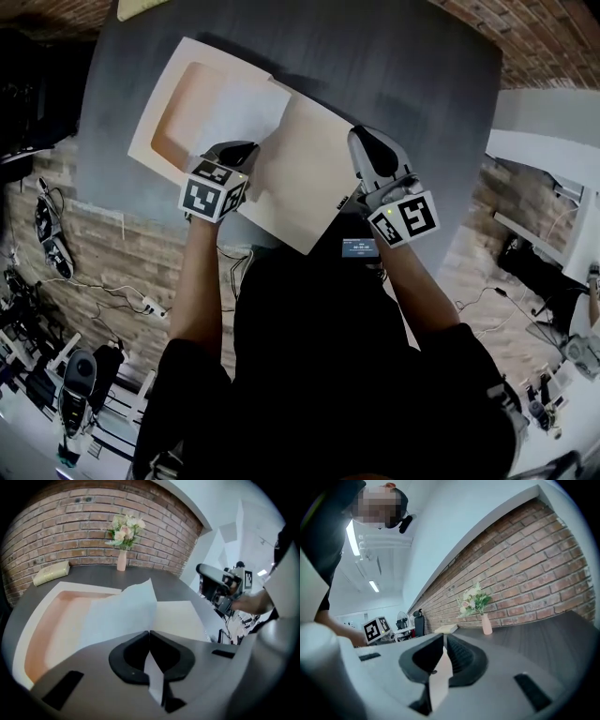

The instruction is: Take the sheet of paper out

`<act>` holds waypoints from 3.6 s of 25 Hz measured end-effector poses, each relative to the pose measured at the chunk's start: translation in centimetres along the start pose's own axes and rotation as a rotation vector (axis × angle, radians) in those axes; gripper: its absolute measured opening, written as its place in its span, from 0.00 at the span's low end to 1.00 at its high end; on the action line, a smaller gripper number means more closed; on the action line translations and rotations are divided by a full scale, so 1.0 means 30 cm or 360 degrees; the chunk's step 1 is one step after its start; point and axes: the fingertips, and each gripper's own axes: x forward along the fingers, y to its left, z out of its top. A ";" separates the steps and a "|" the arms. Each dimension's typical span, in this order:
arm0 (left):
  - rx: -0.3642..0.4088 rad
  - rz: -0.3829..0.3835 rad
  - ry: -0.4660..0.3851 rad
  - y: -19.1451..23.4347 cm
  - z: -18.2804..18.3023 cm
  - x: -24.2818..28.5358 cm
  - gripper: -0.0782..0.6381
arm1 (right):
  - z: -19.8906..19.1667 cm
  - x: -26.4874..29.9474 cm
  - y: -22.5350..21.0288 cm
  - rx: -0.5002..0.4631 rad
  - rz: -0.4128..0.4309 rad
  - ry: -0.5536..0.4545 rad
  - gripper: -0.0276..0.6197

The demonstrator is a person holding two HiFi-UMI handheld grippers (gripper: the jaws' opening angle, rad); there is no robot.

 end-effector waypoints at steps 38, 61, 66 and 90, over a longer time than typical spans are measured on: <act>0.0063 0.0687 -0.1804 -0.800 -0.527 -1.186 0.10 | 0.039 -0.964 0.791 -0.0318 0.0103 -0.0251 0.08; 0.0007 0.0743 -0.1757 -1.291 -1.175 -1.290 0.10 | -0.274 -1.528 1.259 -0.0361 0.0201 -0.0124 0.08; 0.0005 0.0753 -0.1713 -1.406 -1.233 -1.260 0.10 | -0.287 -1.635 1.261 -0.0349 0.0225 -0.0133 0.08; -0.0150 0.0797 -0.1615 -2.174 -1.594 -1.172 0.10 | -0.508 -2.436 1.229 -0.0292 0.0239 -0.0073 0.08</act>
